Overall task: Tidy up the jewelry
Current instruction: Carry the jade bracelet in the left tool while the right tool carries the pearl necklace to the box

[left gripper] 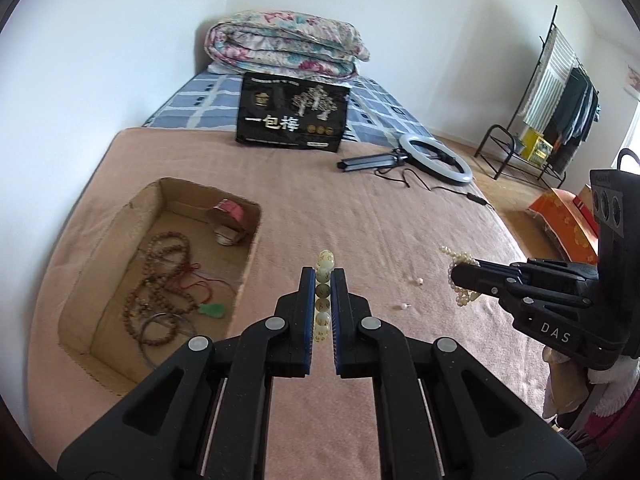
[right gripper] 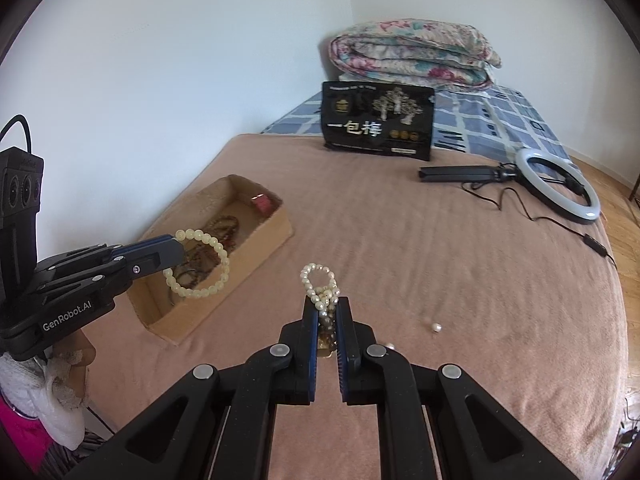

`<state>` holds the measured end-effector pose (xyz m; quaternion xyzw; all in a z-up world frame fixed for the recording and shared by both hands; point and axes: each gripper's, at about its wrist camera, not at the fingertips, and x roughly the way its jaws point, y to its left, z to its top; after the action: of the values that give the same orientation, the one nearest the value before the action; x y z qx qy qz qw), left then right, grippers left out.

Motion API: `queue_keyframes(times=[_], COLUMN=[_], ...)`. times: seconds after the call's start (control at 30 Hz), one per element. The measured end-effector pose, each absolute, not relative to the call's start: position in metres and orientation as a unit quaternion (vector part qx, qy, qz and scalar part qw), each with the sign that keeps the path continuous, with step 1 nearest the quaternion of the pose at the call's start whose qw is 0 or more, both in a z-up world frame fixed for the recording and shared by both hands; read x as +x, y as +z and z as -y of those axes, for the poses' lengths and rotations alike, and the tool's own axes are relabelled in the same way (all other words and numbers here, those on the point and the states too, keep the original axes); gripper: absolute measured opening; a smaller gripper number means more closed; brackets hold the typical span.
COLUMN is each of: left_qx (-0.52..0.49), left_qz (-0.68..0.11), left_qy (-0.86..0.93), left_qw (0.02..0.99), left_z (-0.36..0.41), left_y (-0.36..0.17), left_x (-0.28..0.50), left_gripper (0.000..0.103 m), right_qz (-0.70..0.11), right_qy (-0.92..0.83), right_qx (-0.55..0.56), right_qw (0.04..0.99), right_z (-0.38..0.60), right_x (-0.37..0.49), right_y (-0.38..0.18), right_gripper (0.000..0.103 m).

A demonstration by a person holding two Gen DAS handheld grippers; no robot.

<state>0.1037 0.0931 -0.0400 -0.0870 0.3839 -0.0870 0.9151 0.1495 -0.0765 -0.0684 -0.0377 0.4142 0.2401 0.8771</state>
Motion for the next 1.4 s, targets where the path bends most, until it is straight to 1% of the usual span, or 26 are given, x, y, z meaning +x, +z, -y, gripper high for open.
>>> queue_keyframes(times=[0.4, 0.8, 1.4], left_qx=[-0.112, -0.125, -0.128], left_qz=[-0.382, -0.395, -0.434], left_qy=[-0.037, 0.007, 0.039], left_qw=[0.917, 0.91, 0.891], left_z=[-0.157, -0.205, -0.235], left_y=[-0.043, -0.06, -0.094], left_x=[0.091, 0.084, 0.089], left_gripper=[0.005, 0.005, 0.005], right_qz=[-0.413, -0.416, -0.436], right_qy=[0.284, 0.318, 0.335], right_qx=[-0.043, -0.062, -0.078], right_qw=[0.864, 0.85, 0.832], right_z=[0.01, -0.048, -0.098], right_x=[0.154, 0.161, 0.179], right_y=[-0.078, -0.094, -0.132], right_gripper=[0.005, 0.006, 0.006])
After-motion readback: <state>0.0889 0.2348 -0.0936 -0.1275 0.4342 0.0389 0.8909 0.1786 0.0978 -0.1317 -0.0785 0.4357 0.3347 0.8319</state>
